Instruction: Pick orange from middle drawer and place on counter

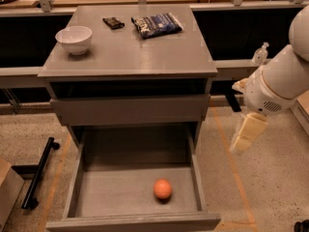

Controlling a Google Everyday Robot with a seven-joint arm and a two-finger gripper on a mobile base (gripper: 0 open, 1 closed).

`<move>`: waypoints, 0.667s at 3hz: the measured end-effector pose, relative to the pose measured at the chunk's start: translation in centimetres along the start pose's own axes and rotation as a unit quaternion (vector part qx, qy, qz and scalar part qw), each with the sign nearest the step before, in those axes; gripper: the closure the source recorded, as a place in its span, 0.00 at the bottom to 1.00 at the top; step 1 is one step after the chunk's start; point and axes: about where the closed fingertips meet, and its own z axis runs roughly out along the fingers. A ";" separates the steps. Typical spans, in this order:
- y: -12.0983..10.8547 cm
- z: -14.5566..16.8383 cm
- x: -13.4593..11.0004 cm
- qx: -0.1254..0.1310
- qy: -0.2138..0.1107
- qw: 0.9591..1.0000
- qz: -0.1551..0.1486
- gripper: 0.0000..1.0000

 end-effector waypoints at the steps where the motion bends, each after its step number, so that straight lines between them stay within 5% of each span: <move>1: 0.7 4.0 0.5 0.001 -0.014 1.000 0.007 0.00; 2: 0.3 9.5 1.2 0.007 -0.049 0.998 0.033 0.00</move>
Offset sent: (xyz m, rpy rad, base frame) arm 0.0282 0.0173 -0.1504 0.1889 -0.0083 -0.0862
